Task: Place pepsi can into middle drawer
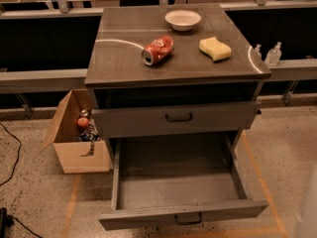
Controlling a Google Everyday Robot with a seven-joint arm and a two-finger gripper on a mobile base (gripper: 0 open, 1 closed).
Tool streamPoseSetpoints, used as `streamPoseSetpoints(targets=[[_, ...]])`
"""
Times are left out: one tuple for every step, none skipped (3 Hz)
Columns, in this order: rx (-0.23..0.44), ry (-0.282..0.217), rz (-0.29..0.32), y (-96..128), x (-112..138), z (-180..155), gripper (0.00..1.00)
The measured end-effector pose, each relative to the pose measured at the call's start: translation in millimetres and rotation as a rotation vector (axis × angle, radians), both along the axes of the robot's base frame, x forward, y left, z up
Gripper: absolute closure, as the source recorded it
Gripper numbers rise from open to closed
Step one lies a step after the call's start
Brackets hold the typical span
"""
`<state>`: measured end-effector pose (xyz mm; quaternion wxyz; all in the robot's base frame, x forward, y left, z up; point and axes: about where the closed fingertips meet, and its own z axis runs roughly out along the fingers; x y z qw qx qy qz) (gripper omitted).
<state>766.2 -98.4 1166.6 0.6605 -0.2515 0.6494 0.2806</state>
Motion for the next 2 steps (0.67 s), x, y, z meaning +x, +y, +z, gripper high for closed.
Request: streamPoseSetpoints(targets=[[0.003, -0.010, -0.006, -8.4, -31.2, 14.3, 1.00], [0.002, -0.002, -0.006, -8.5, -26.3, 8.0, 1.00]])
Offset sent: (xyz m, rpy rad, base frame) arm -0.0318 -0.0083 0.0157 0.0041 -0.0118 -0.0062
